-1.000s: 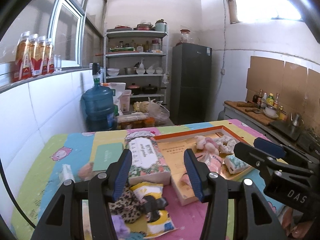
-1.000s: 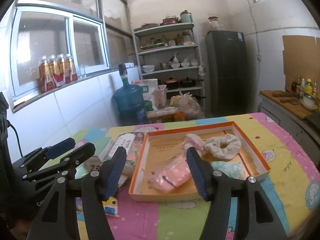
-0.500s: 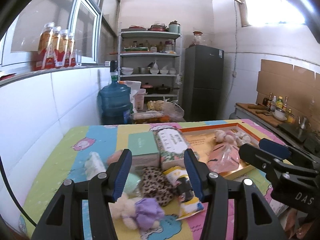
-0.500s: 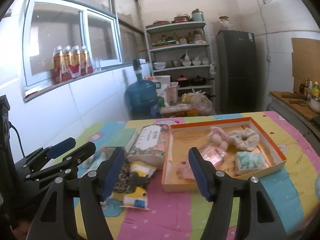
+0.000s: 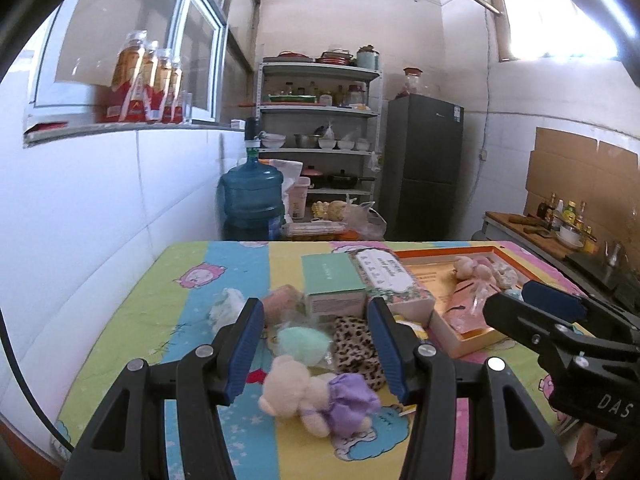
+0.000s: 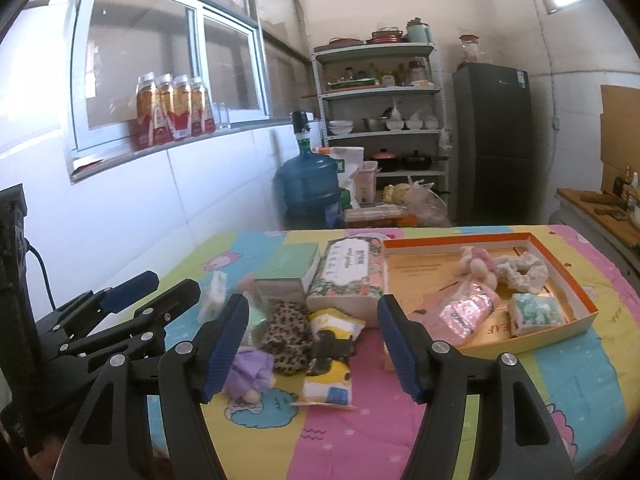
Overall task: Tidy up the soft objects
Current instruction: 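Move both open tools from the box back to the pile of items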
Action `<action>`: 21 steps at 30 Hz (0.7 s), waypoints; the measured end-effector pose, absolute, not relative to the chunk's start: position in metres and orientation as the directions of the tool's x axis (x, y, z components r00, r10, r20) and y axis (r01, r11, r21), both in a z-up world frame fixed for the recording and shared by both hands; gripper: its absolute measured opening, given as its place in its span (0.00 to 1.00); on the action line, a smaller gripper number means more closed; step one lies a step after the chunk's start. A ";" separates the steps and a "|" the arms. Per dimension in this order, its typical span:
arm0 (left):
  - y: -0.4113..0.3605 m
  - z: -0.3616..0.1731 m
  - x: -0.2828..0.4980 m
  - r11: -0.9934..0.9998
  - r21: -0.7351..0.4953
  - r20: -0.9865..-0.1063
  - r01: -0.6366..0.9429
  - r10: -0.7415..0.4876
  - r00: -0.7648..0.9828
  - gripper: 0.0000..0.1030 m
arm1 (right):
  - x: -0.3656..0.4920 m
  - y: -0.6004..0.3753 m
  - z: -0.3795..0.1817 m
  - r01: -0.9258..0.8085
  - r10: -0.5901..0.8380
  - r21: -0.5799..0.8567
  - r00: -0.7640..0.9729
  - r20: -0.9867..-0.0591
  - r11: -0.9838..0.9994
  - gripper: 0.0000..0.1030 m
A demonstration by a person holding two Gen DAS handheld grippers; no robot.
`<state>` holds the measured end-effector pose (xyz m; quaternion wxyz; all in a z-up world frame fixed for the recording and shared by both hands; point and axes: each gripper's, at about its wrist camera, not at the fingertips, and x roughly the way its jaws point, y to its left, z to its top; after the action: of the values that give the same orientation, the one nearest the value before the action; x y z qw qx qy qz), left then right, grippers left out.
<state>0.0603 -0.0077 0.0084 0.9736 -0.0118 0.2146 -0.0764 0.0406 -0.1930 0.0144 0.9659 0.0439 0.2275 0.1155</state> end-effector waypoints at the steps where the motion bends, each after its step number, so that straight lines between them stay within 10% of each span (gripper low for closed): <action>1: -0.003 0.007 0.060 0.989 -0.062 -0.418 0.137 -0.150 0.896 0.52 | 0.040 -0.191 0.013 -0.205 0.244 0.137 0.869 -0.431 0.969 0.67; 21: 0.022 -0.044 0.079 0.981 -0.120 -0.500 0.155 -0.195 0.844 0.52 | 0.068 -0.184 -0.056 -0.166 0.230 0.165 0.804 -0.549 0.972 0.67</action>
<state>0.0794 0.0222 -0.0439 0.9594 -0.0373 0.2641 -0.0913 0.0682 -0.1844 -0.0559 0.9481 0.0543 0.2953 0.1045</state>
